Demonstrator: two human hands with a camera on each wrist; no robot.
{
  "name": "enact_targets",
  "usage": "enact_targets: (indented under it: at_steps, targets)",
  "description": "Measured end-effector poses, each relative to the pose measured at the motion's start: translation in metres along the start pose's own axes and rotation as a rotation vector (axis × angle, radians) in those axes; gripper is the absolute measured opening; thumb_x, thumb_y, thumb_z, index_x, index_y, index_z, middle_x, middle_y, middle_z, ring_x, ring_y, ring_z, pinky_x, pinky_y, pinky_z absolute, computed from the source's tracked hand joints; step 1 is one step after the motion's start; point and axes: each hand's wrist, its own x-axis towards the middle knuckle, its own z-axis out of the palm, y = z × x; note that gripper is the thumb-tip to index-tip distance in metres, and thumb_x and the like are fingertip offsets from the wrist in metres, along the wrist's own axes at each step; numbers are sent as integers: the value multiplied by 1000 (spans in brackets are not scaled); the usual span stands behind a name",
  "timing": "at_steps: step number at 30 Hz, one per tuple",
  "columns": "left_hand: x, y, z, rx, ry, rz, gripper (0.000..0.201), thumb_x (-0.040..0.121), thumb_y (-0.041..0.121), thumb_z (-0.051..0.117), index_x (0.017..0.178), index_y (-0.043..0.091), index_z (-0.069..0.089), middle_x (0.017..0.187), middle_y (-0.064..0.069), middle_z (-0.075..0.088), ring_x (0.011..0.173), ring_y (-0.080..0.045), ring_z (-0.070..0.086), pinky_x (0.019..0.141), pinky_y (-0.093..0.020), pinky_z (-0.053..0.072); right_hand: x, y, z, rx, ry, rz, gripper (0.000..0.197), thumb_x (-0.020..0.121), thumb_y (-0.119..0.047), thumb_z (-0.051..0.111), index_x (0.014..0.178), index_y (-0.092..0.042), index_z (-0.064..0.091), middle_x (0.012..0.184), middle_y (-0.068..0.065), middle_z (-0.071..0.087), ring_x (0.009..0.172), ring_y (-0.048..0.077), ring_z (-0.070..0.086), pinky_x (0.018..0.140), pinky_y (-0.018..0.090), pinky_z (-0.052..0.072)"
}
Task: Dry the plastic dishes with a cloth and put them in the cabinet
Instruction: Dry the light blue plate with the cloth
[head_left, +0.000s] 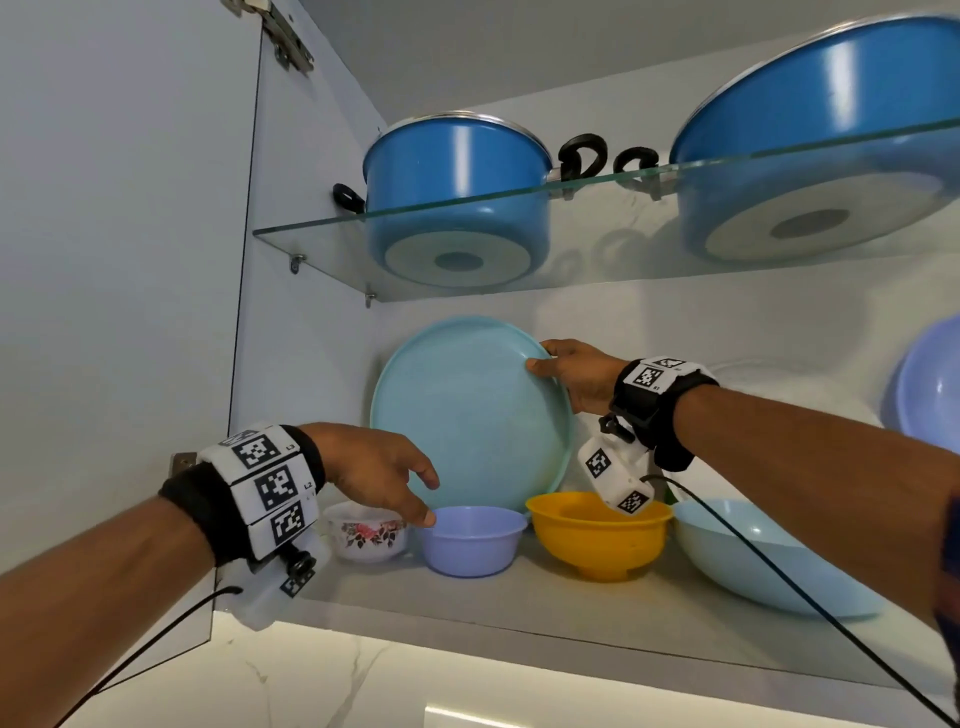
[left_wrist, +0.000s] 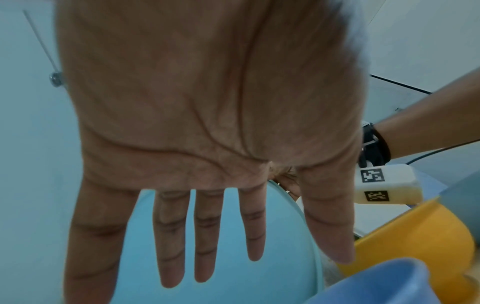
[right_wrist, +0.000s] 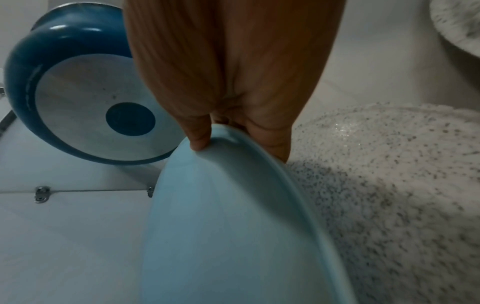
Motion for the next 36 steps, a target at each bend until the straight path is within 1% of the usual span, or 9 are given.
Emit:
enact_targets:
  at_steps: [2,6,10,14,18,23,27,33,36]
  targets:
    - [5,1,-4,-9,-9,0,65,89,55,63,147,35,39,151,0,42,136,-14,42,111,-27,34,4,3,1,-12,29,-8,24,103,-10,50,126,-3,55,120,20,63,88,29,66,81,45,57]
    - [22,7,-17,-31,-9,2,64,90,53,63,148,37,39,154,-2,38,140,-18,39,114,-32,34,9,5,2,-111,81,-28,31,102,-15,53,132,-6,53,119,16,65,93,29,66,71,39,58]
    - [45,12,-24,-81,53,-12,79,90,55,61,155,38,19,162,3,22,147,-18,25,120,-36,24,16,3,1,-399,154,-135,35,98,-24,62,129,-10,60,123,15,66,109,32,65,95,46,54]
    - [68,16,-28,-98,82,-35,92,87,63,60,156,41,3,165,5,13,149,-18,21,121,-39,23,29,0,-4,-566,184,-129,40,94,-28,66,130,-10,64,128,14,65,113,30,63,101,43,50]
    - [81,24,-28,-57,65,-47,96,85,65,62,156,41,3,164,5,14,148,-19,24,117,-39,32,37,0,-10,-737,181,-113,41,93,-33,67,128,-11,67,125,11,67,114,28,63,102,40,48]
    - [94,34,-24,-35,78,-40,90,89,63,57,157,37,4,164,5,13,147,-20,27,108,-34,41,47,5,-19,-748,120,-50,47,94,-31,67,135,-10,60,129,10,64,113,28,63,98,41,53]
    - [98,36,-24,-55,89,-51,91,89,63,58,158,34,7,164,6,14,146,-20,28,103,-35,44,49,6,-16,-880,85,-106,42,97,-29,60,133,-7,59,129,14,62,117,32,59,99,41,50]
    - [99,33,-22,-23,110,-71,92,89,61,59,158,33,4,164,4,17,145,-20,30,104,-31,39,49,2,-12,-1026,87,-129,33,96,-25,57,121,-2,61,124,22,58,113,35,57,93,38,49]
    - [100,29,-19,-7,132,-85,92,90,60,58,159,28,6,164,4,16,145,-19,29,105,-30,37,47,1,-10,-1012,80,-131,29,94,-23,59,113,-2,63,112,18,56,107,36,59,88,38,51]
